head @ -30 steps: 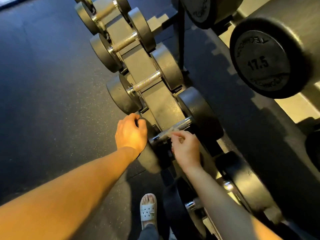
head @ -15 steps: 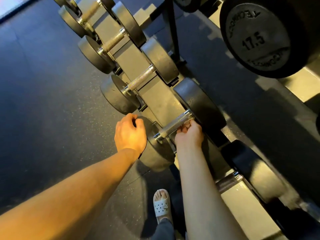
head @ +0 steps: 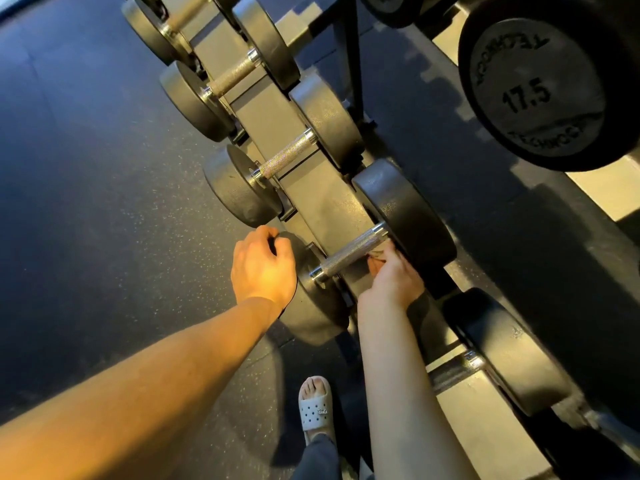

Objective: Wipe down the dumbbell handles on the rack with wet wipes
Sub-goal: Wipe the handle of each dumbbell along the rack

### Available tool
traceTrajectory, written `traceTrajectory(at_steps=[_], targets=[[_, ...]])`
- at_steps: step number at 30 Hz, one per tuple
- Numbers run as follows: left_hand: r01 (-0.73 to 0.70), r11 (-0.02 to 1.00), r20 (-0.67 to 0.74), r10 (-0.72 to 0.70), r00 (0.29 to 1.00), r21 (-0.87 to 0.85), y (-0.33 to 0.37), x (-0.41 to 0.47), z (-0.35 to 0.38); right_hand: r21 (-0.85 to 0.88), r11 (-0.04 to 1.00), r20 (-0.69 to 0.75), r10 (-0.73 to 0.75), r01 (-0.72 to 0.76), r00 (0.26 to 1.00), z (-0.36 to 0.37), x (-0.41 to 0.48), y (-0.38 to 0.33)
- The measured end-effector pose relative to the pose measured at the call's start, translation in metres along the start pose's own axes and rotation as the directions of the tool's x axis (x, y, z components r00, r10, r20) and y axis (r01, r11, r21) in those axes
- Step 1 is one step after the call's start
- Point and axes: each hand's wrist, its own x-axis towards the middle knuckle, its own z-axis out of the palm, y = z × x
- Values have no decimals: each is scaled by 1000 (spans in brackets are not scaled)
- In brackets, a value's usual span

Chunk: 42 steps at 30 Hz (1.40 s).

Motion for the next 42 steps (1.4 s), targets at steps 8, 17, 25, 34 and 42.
traceTrajectory(at_steps=[8,17,25,34,42], targets=[[-13,1000,23,13,1000,-9,-1,1,0,-614,-160,674,-616,773,407,-17,-4,33],[18,1000,9,-17,1000,-17,1,1,1,85,-801,946,251,593,203,1,-7,-25],[-11,1000,-12,11,1000,-13,1,0,2,-263,-718,949,-71,644,308,-1,-17,-11],[-400,906,134,383,914,137,4,7,-9,-641,470,512,-327,607,794,-33,-23,-6],[-697,673,654,647,392,-249,40,38,-16,-50,998,285,-24,40,958,-2,-60,-7]])
